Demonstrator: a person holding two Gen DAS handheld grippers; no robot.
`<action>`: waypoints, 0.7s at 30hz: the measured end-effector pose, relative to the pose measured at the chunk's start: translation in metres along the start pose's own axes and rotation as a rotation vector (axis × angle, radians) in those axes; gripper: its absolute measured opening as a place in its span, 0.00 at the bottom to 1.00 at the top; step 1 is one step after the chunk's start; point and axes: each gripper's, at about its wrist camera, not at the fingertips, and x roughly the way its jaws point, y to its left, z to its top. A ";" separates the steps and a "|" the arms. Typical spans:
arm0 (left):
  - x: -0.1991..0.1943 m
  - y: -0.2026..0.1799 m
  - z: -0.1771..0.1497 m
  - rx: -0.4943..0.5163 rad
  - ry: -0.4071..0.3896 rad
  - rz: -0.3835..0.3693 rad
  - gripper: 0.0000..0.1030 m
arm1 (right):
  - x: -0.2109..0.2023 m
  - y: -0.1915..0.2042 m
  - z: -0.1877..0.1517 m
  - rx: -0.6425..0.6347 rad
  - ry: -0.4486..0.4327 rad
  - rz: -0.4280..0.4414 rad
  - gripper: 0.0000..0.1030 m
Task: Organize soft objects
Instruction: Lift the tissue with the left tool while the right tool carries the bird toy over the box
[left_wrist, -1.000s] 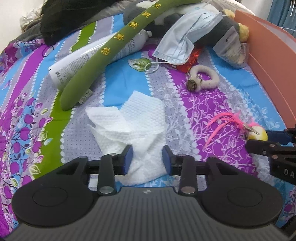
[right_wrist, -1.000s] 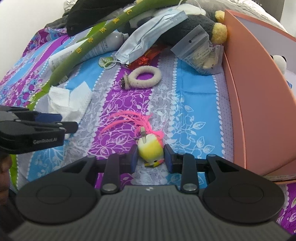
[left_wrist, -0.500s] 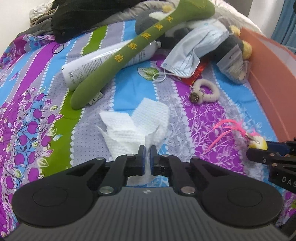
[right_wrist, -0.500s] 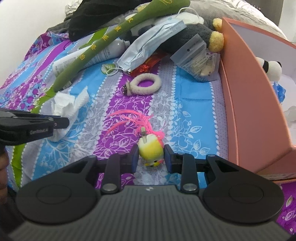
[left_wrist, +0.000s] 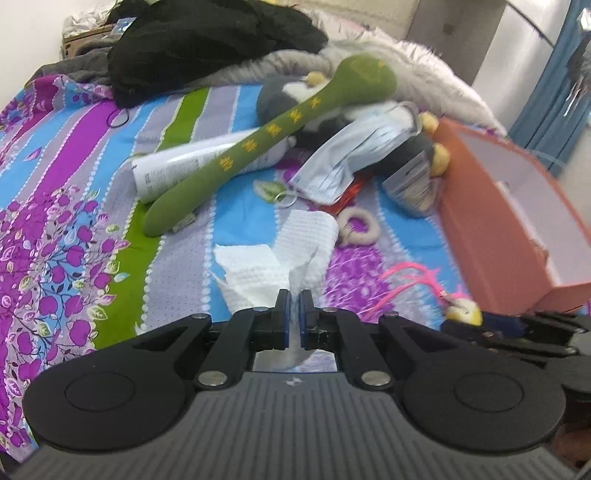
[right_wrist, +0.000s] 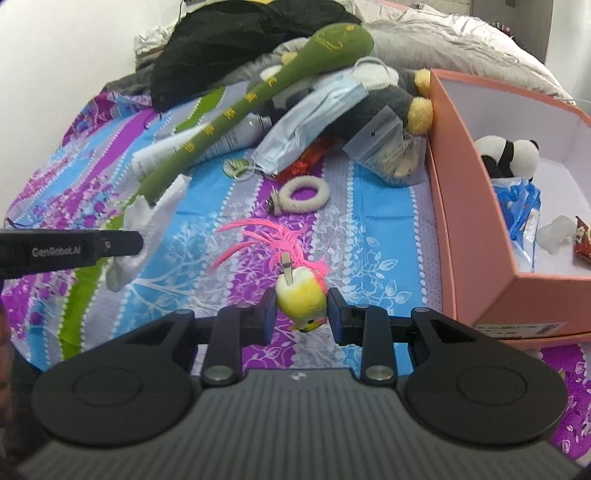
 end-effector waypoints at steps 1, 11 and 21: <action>-0.006 -0.002 0.003 -0.003 -0.009 -0.014 0.06 | -0.004 0.001 0.001 0.001 -0.007 0.003 0.32; -0.061 -0.023 0.041 0.000 -0.113 -0.136 0.06 | -0.054 -0.001 0.026 0.032 -0.123 0.006 0.32; -0.094 -0.060 0.090 0.033 -0.193 -0.255 0.06 | -0.105 -0.015 0.071 0.035 -0.267 -0.012 0.32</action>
